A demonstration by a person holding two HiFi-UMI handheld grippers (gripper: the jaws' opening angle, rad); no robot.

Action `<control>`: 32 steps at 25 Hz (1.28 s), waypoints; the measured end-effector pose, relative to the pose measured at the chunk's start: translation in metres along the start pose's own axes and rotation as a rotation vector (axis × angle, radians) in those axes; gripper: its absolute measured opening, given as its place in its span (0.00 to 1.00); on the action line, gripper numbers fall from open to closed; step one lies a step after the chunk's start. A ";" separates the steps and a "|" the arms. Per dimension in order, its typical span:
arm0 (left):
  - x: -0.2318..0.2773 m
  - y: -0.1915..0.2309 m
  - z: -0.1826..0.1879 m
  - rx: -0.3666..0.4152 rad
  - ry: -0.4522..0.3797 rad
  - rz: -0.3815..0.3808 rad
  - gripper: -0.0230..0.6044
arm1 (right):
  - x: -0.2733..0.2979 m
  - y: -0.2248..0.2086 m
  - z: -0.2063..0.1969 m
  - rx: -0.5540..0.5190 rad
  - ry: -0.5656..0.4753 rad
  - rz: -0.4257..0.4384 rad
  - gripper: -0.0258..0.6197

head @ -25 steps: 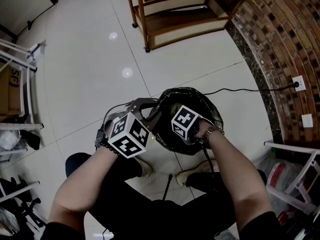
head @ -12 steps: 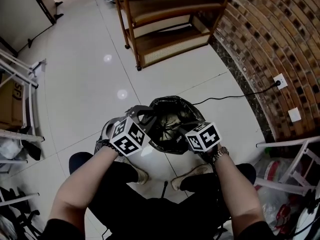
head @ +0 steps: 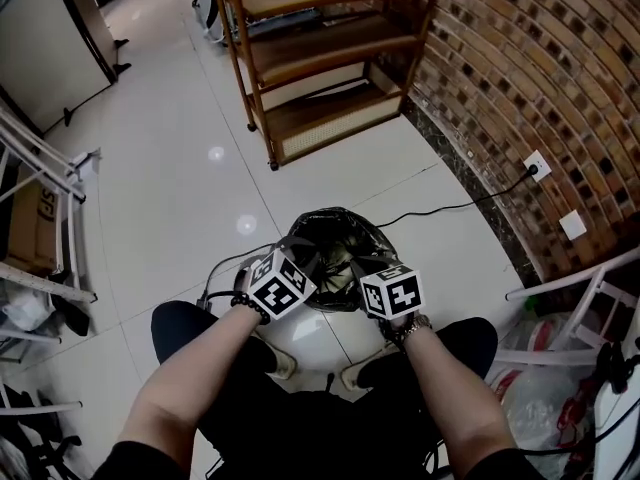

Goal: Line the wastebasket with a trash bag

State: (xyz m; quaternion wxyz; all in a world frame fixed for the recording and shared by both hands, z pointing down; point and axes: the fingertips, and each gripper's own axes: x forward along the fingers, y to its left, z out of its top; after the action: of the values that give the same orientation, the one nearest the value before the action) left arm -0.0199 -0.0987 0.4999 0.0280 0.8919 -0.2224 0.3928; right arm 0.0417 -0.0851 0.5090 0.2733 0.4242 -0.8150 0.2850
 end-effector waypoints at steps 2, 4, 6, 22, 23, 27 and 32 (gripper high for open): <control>0.000 -0.011 0.001 -0.036 -0.014 0.002 0.04 | -0.002 0.006 -0.001 0.004 -0.016 -0.005 0.04; -0.002 -0.018 0.001 -0.063 -0.025 0.014 0.04 | -0.005 0.008 -0.005 0.011 -0.022 -0.015 0.04; -0.005 -0.020 0.000 -0.086 -0.031 0.028 0.04 | -0.007 0.010 -0.009 0.019 -0.027 -0.024 0.04; -0.013 -0.034 0.001 -0.233 -0.075 0.036 0.04 | -0.022 0.021 -0.009 -0.029 -0.079 -0.069 0.04; -0.014 -0.034 0.000 -0.239 -0.076 0.035 0.04 | -0.023 0.023 -0.009 -0.033 -0.078 -0.068 0.04; -0.019 -0.032 0.000 -0.304 -0.090 0.046 0.04 | -0.026 0.028 -0.007 -0.053 -0.087 -0.066 0.04; -0.024 -0.028 0.004 -0.382 -0.139 0.078 0.04 | -0.028 0.033 -0.005 -0.069 -0.097 -0.067 0.04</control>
State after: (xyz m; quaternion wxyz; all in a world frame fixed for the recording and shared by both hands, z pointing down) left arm -0.0196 -0.0652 0.4832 0.1658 0.8860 -0.3287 0.2819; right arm 0.0288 -0.0511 0.4855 0.2571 0.4550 -0.8219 0.2266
